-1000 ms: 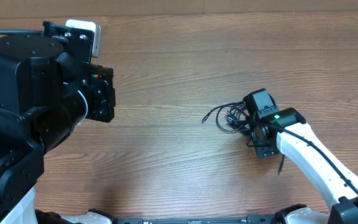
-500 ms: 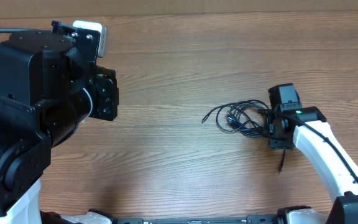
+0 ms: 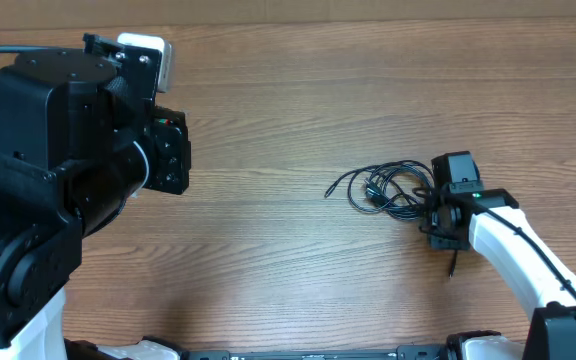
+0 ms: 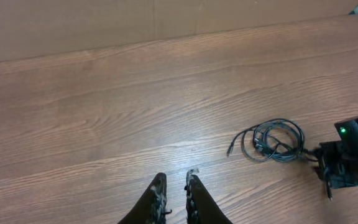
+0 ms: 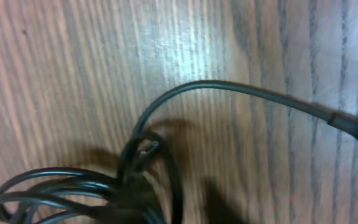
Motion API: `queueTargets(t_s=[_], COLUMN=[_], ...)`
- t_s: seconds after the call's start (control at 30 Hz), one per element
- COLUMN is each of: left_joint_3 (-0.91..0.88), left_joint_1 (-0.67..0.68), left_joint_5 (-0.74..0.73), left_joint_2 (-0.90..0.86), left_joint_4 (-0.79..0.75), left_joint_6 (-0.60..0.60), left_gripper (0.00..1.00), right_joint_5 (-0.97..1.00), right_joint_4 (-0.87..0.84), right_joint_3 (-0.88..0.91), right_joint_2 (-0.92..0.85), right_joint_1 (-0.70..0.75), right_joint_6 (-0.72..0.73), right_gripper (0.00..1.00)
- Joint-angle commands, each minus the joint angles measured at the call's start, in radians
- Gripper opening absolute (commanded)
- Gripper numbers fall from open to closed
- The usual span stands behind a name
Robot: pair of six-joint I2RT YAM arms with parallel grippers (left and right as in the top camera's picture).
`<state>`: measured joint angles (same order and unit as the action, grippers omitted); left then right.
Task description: Untangle cables
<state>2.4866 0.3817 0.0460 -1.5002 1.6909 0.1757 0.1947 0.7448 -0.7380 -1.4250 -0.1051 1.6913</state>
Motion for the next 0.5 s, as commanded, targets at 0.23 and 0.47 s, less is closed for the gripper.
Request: queueTargets(t_s=[0.23, 0.47], left_joint_3=[-0.005, -0.005], left_joint_1=[-0.002, -0.002], left_joint_5=[0.006, 0.006], left_joint_2=[-0.005, -0.005], left_joint_4=[-0.002, -0.002], left_joint_6=[-0.022, -0.022], left_gripper=[0.14, 0.14], right_joint_5=[-0.217, -0.440], right_joint_4=[-0.088, -0.162], right_joint_3=[-0.084, -0.450], right_joint_2=[0.055, 0.271], right_joint_1=[-0.006, -0.058], right_joint_6=[-0.400, -1.041], right_gripper=[0.04, 0.04])
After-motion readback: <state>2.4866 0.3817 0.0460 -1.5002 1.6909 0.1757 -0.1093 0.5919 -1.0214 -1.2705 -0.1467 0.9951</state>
